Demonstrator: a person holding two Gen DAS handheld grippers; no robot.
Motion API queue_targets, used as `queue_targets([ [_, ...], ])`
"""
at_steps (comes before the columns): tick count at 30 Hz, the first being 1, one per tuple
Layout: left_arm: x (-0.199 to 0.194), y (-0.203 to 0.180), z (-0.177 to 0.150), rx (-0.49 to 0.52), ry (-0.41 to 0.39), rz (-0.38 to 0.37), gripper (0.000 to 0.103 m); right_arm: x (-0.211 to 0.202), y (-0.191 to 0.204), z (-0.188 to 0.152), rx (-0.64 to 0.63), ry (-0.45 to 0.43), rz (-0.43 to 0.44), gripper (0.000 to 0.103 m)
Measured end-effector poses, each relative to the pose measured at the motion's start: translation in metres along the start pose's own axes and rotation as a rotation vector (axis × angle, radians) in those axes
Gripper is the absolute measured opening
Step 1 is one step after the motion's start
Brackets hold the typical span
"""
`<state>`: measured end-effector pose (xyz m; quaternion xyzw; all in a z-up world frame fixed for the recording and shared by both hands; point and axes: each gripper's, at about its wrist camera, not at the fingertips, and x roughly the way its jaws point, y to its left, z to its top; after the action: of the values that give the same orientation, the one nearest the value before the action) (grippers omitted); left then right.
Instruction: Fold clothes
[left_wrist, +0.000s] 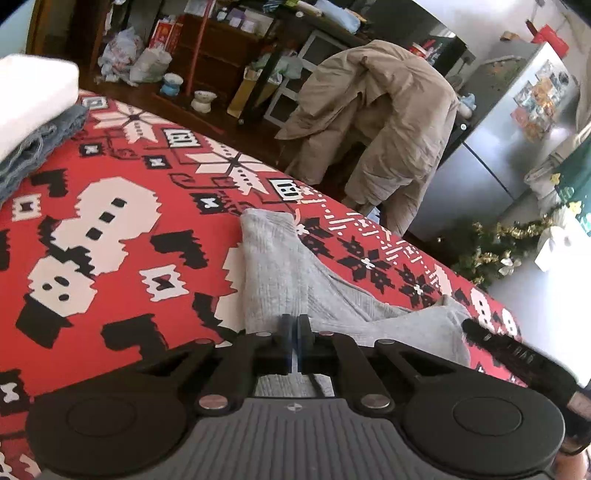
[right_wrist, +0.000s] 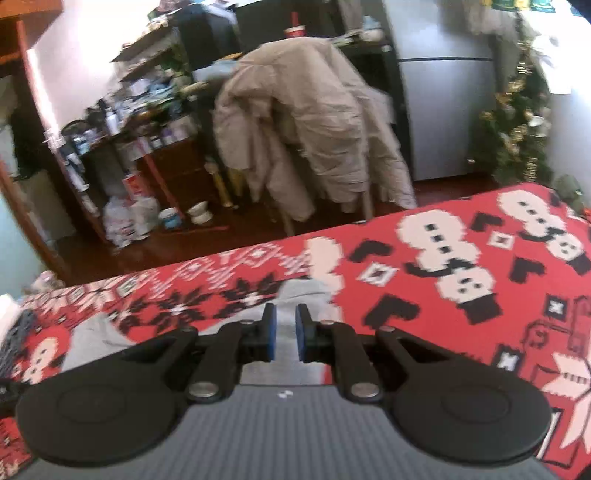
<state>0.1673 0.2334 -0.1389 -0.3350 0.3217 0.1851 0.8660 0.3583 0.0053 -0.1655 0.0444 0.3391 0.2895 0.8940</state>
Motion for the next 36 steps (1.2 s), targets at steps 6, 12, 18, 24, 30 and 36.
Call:
queue_targets([
  [6,-0.009,-0.004,0.003,0.005,-0.024,-0.014,0.003,-0.003,0.006,-0.004,-0.009,0.021,-0.011,0.013],
  [12,-0.024,-0.013,0.004,0.005,-0.010,-0.084,0.004,-0.029,0.017,-0.010,-0.005,0.085,0.000,0.013],
  [18,-0.033,-0.026,-0.001,0.045,0.026,-0.152,0.014,-0.072,0.025,-0.026,-0.032,0.092,-0.001,0.021],
  [24,-0.029,-0.045,-0.025,0.137,0.093,-0.180,0.006,-0.100,0.029,-0.053,-0.033,0.144,0.029,0.013],
  [30,-0.020,-0.046,-0.052,0.240,0.211,-0.151,0.005,-0.121,0.037,-0.095,-0.066,0.201,0.010,0.011],
  [36,-0.035,-0.024,-0.054,0.249,0.230,-0.171,0.004,-0.128,0.053,-0.091,-0.092,0.141,0.013,0.011],
])
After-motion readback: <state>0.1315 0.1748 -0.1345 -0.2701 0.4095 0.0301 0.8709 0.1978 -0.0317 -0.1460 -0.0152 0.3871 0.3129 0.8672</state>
